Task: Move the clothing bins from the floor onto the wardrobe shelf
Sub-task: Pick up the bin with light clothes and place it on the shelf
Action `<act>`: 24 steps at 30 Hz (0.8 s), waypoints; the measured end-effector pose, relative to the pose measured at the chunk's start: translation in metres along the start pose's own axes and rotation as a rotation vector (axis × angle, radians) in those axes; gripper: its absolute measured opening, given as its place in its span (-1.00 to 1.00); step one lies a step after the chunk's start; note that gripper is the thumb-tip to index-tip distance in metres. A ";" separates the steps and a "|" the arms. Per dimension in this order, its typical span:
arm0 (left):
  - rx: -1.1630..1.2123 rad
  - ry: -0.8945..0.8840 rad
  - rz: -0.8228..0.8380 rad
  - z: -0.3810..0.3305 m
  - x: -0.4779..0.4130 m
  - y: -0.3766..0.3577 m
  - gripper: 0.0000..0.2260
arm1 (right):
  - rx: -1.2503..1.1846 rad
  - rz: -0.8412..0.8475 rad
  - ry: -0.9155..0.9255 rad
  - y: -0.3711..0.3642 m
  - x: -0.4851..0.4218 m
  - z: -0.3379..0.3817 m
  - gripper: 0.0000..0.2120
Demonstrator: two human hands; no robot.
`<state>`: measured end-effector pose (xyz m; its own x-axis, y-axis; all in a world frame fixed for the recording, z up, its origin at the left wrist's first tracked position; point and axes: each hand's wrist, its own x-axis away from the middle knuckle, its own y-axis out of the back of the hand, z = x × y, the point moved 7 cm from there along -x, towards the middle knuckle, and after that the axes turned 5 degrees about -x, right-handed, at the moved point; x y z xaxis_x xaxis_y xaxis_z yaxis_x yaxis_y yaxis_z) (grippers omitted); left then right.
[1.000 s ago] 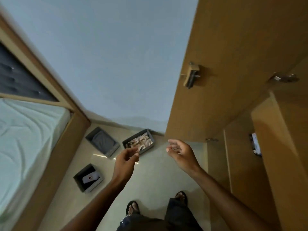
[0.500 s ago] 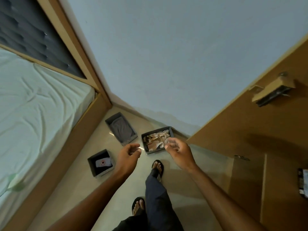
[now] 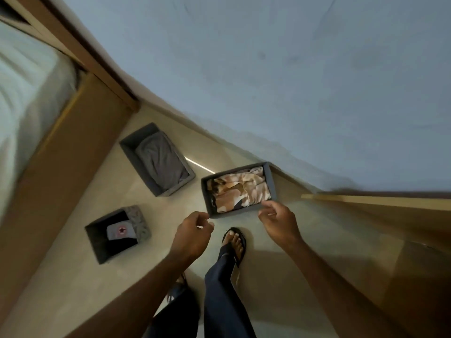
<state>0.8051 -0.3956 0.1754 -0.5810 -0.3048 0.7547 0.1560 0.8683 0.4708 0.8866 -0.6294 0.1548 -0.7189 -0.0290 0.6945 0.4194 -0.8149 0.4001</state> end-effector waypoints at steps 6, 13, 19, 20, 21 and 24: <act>-0.106 0.087 0.006 0.067 -0.133 -0.075 -0.67 | 0.295 -0.099 0.084 -0.034 -0.136 -0.081 -0.75; -0.143 0.091 0.033 0.090 -0.224 -0.120 -0.74 | 0.545 -0.110 0.109 -0.055 -0.226 -0.129 -0.88; -0.132 0.150 0.053 0.097 -0.215 -0.120 -0.66 | 0.567 -0.060 0.080 -0.052 -0.215 -0.135 -0.79; -0.129 0.158 0.050 0.098 -0.205 -0.116 -0.66 | 0.565 -0.044 0.091 -0.052 -0.204 -0.134 -0.79; -0.128 0.168 0.053 0.098 -0.189 -0.108 -0.66 | 0.564 -0.025 0.103 -0.051 -0.186 -0.130 -0.80; -0.160 0.176 0.093 0.101 -0.140 -0.087 -0.66 | 0.544 0.051 0.088 -0.051 -0.132 -0.123 -0.81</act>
<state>0.7923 -0.3892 -0.0177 -0.4125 -0.3020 0.8594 0.3351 0.8270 0.4514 0.8918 -0.6555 -0.0309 -0.7237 -0.1282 0.6781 0.6644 -0.3953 0.6343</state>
